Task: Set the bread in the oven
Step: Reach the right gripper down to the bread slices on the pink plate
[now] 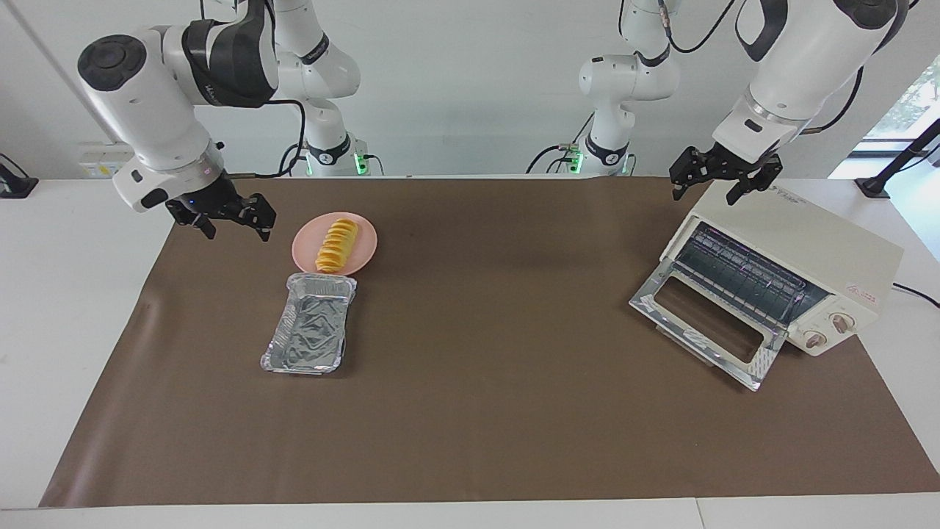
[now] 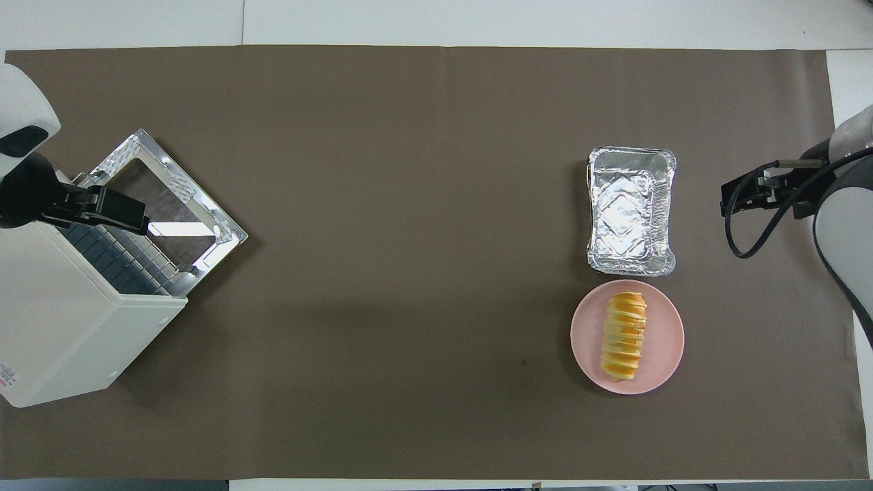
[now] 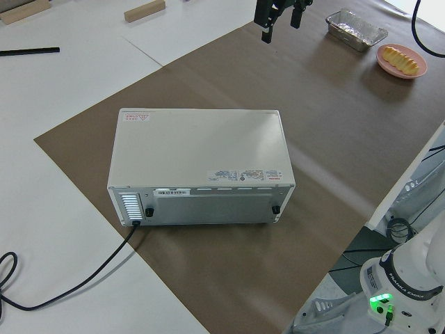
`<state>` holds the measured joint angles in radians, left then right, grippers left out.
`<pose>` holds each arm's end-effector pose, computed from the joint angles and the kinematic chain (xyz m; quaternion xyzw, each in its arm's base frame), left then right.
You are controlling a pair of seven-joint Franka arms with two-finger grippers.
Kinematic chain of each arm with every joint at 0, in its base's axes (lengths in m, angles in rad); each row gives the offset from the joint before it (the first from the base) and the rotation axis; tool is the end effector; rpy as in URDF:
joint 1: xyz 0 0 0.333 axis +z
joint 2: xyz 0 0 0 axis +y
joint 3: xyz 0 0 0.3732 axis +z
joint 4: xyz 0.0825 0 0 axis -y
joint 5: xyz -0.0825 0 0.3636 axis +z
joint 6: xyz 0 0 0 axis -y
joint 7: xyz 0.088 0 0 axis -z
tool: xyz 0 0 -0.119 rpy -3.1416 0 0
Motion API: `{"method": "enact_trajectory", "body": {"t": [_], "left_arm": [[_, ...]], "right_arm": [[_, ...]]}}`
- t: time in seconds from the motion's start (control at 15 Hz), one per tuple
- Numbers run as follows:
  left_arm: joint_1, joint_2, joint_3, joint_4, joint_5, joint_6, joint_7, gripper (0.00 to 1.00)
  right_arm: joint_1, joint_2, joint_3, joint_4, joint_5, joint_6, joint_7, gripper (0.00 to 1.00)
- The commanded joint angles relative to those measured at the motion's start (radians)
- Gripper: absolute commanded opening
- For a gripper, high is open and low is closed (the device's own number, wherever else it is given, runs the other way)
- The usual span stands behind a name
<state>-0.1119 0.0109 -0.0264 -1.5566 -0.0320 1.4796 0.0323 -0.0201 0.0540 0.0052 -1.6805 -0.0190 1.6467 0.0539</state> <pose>0.5215 -0.0766 0.6628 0.9952 -0.0859 -0.0447 0.0138 0.5518 -0.0104 0.5971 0.9984 -0.0332 -0.0437 0.0101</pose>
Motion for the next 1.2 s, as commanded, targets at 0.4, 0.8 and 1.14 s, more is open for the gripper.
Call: {"method": "enact_trajectory", "body": {"t": [0.4,0.8,1.14], "left_arm": [[0.009,-0.019,-0.006,-0.016,0.014,0.001,0.008,1.0],[0.009,-0.019,-0.006,-0.016,0.014,0.001,0.008,1.0],[0.009,-0.019,-0.006,-0.016,0.014,0.001,0.008,1.0]], "right_arm": [[0.005,-0.051,0.021,-0.091,0.02,-0.035,0.027,1.0],[0.08,-0.167,0.022,-0.387,0.086,0.169,0.116,1.0],[0.135,-0.249,0.021,-0.631,0.086,0.332,0.166,1.0]]}}
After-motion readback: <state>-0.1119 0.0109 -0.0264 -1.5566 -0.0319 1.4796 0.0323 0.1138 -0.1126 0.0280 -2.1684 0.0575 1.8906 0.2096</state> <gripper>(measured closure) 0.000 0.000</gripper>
